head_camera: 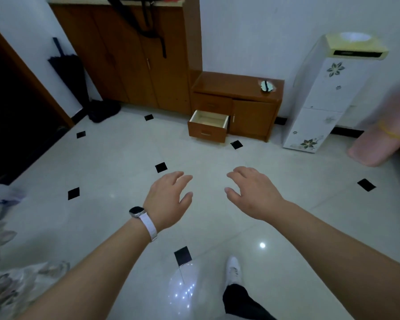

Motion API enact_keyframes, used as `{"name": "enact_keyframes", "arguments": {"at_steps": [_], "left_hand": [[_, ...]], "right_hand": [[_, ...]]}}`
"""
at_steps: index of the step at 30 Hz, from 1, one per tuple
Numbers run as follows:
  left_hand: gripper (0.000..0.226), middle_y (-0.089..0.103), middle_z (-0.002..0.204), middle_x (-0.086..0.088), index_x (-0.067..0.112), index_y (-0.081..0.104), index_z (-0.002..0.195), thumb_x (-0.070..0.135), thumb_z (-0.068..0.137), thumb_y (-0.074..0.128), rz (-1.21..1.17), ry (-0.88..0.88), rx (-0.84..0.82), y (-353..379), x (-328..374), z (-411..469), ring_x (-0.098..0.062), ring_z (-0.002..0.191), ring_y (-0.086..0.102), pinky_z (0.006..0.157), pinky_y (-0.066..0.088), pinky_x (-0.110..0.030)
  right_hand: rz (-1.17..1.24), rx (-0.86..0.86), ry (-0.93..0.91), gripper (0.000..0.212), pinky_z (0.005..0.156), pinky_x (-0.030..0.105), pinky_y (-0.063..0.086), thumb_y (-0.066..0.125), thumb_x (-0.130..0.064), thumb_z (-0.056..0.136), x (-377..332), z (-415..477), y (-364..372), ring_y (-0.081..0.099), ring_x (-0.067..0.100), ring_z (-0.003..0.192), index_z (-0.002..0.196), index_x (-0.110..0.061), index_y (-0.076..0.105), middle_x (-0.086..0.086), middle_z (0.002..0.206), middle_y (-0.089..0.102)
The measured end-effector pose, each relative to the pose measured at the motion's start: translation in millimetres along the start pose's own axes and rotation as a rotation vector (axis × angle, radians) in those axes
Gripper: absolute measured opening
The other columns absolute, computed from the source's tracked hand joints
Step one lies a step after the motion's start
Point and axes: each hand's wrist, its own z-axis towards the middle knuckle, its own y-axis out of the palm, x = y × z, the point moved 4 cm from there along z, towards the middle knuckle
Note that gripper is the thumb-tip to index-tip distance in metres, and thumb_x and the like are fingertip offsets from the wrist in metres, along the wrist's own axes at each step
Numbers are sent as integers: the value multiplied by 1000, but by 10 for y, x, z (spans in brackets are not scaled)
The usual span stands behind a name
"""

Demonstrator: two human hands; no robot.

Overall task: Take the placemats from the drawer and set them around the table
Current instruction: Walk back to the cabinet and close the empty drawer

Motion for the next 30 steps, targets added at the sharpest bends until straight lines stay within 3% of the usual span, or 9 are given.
{"name": "enact_keyframes", "arguments": {"at_steps": [8, 14, 24, 30], "left_hand": [[48, 62, 131, -13, 14, 62, 129, 38, 88, 51, 101, -49, 28, -176, -93, 1256, -33, 120, 56, 99, 45, -48], [43, 60, 133, -12, 15, 60, 131, 30, 91, 63, 109, -63, 36, -203, -324, 1826, -33, 123, 55, 101, 43, -47], [45, 61, 131, -15, 13, 63, 127, 34, 87, 55, 12, -70, 24, 34, -1273, 3063, -34, 120, 57, 99, 46, -49], [49, 55, 139, -15, 14, 55, 137, 30, 91, 59, -16, -2, 34, -155, -2061, 4082, -35, 125, 53, 101, 44, -51]], "right_hand": [[19, 27, -52, 51, 101, 40, 38, 41, -48, 96, 685, 1275, -392, 44, 22, 127, 138, -20, 50, 1, 139, 50], [27, 17, -79, 51, 100, 39, 37, 40, -50, 96, 798, 1975, -449, 44, 21, 125, 137, -21, 50, -2, 136, 51], [-36, -50, -48, 51, 99, 38, 39, 40, -51, 95, 903, 3475, -177, 46, 19, 124, 136, -22, 51, -2, 137, 52], [-61, -23, -5, 53, 100, 40, 42, 41, -51, 95, 745, 4684, -243, 45, 21, 126, 137, -21, 50, 0, 139, 49]]}}
